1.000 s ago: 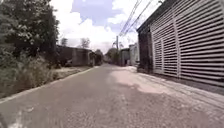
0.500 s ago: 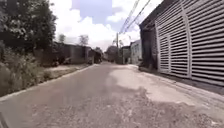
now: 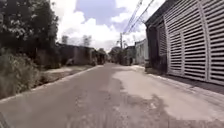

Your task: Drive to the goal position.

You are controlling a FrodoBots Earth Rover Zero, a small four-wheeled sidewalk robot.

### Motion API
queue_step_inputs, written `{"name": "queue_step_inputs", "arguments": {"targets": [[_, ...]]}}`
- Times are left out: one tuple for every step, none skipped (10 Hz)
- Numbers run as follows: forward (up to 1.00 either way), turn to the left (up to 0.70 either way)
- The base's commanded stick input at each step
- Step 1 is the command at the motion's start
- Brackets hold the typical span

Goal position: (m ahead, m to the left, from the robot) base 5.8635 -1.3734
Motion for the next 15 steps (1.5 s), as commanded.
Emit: {"name": "queue_step_inputs", "arguments": {"targets": [[1.0, 0.0], [1.0, 0.0], [1.0, 0.0], [1.0, 0.0], [1.0, 0.0], [1.0, 0.0], [1.0, 0.0], [1.0, 0.0], [1.0, 0.0], [1.0, 0.0], [1.0, 0.0], [1.0, 0.0], [1.0, 0.0], [1.0, 0.0], [1.0, 0.0]]}}
